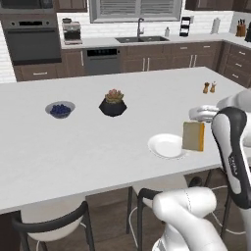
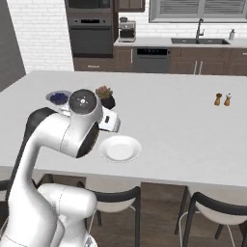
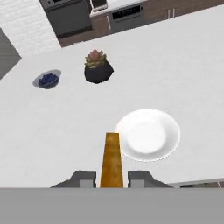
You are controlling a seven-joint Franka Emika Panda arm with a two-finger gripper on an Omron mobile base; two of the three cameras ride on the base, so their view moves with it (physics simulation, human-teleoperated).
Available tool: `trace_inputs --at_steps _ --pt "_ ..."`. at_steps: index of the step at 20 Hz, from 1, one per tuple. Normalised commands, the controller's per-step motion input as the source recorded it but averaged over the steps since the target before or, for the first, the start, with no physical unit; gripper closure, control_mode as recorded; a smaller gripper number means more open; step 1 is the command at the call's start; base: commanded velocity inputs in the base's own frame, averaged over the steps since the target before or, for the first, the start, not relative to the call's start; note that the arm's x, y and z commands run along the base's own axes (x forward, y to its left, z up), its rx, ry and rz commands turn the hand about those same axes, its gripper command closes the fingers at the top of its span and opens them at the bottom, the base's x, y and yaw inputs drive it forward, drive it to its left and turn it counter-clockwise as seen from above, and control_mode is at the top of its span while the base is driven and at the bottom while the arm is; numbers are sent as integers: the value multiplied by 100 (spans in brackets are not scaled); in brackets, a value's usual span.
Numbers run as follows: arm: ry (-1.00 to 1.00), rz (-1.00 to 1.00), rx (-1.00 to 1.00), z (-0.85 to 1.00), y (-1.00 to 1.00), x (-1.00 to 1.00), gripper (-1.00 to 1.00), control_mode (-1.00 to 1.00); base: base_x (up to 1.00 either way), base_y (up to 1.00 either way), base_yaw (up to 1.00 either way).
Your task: Start the toaster. Once the lever pops up, take the bread to the plate on the dining counter.
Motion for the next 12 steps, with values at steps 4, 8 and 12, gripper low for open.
trace_inputs --at_steps 4,8,12 --pt "31 12 46 -34 -41 100 100 -100 0 0 0" --pt "19 14 28 -36 -5 100 100 -100 0 0 0" --pt "1 4 7 -34 0 76 100 -100 0 0 0"
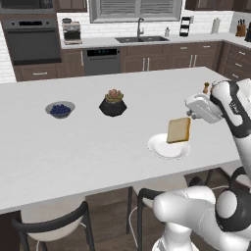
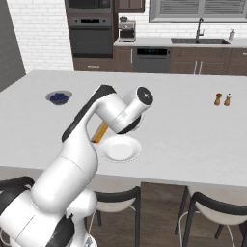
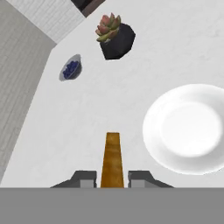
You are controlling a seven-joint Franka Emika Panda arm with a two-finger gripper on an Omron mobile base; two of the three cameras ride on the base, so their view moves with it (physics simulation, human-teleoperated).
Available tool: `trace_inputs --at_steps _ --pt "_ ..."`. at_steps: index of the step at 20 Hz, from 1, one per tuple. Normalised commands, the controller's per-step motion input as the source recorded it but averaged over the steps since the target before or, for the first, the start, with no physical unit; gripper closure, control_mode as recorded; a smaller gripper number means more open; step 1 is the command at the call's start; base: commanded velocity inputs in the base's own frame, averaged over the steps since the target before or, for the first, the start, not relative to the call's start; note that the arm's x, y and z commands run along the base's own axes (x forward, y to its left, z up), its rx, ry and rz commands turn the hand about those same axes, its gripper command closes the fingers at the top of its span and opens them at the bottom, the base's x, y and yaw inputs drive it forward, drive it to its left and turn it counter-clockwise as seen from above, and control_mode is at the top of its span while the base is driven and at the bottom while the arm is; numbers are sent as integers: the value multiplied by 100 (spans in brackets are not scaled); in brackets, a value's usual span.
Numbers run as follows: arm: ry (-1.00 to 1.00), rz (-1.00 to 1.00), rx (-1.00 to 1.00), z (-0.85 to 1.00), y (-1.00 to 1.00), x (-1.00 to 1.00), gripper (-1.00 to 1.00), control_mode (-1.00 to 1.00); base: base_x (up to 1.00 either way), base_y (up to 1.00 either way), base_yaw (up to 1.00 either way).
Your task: Start the toaster. Once the lever pops up, take the bread to the plate on the dining counter.
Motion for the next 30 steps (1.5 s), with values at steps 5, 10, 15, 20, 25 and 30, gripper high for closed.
trace_inputs --at_steps 5,10,15,20,25,30 --pt "0 -1 4 -60 -6 86 100 -100 0 0 0" --pt "1 -1 3 -74 0 65 100 -100 0 0 0" --pt "0 0 3 -57 -7 44 100 -100 0 0 0" --pt "2 0 3 -25 -23 37 100 -100 0 0 0" --pt "2 0 3 -25 -18 44 100 -100 0 0 0" --pt "0 0 1 -40 -3 33 100 -100 0 0 0"
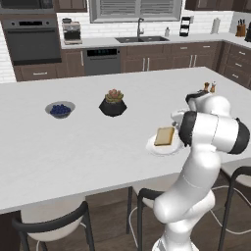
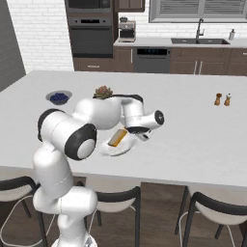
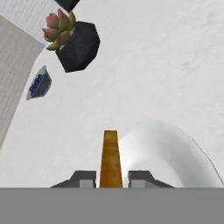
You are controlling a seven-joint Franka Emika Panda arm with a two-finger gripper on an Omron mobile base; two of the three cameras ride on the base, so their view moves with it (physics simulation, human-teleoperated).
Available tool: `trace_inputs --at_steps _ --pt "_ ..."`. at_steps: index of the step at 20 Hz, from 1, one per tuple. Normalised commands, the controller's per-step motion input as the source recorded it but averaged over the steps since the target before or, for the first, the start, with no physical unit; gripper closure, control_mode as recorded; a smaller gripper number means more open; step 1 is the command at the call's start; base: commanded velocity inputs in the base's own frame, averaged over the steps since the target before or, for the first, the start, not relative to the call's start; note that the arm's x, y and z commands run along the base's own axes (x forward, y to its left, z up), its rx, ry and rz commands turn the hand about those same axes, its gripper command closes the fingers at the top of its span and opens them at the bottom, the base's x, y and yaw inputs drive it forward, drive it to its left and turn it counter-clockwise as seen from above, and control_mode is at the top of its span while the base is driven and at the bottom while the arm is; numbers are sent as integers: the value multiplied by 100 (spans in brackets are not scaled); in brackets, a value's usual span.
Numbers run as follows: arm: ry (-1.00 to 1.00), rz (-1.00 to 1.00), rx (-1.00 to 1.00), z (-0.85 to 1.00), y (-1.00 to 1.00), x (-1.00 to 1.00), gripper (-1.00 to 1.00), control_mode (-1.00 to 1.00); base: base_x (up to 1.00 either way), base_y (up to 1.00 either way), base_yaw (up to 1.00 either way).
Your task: Start the toaster. Once the lever pops up, take the bread to the plate on the dining counter.
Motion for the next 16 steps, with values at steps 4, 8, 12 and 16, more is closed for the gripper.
trace_inputs --at_steps 4,8,12,16 --pt "0 0 0 -52 -1 4 100 -100 0 0 0" --pt "0 0 0 -42 0 -5 100 -100 0 0 0" --pt "0 0 0 -17 -3 -8 100 -100 0 0 0" --pt "0 0 0 -12 0 -1 100 -100 0 0 0"
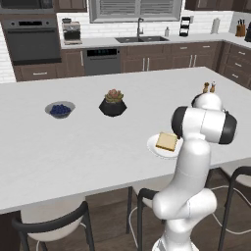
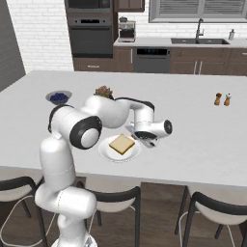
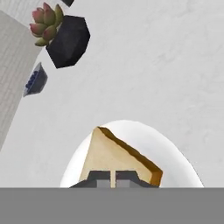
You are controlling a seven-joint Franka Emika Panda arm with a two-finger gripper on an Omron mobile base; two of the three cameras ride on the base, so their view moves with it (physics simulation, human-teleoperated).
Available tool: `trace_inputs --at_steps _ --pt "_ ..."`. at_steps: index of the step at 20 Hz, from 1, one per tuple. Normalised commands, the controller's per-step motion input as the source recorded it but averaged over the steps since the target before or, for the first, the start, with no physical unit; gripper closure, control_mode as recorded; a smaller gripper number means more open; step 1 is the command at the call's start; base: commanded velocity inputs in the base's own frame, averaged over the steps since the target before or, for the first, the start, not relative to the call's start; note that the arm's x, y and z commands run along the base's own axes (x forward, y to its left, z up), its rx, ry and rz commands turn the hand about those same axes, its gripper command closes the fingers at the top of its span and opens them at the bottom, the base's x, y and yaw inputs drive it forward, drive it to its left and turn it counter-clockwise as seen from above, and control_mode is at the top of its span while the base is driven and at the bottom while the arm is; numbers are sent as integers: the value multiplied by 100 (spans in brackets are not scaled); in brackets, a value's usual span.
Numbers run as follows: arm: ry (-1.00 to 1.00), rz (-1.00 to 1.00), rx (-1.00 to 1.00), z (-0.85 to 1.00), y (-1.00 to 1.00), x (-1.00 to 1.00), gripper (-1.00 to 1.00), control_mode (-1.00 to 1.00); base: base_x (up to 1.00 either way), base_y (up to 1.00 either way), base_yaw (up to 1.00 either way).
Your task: Start the toaster. Once the lever pops up, take the bread to the plate on the dining counter.
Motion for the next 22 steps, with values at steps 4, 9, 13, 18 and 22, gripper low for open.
trace_inputs --at_steps 4,9,13,18,22 --pt "0 0 0 -16 0 -4 -100 -100 0 0 0" --pt "0 0 -1 8 0 -7 -100 -100 0 0 0" --pt "-2 -3 -29 83 0 -17 -100 -100 0 0 0" --pt "0 -3 -57 100 43 -41 -100 -100 0 0 0" --pt "3 0 -60 63 89 -66 -100 -100 0 0 0"
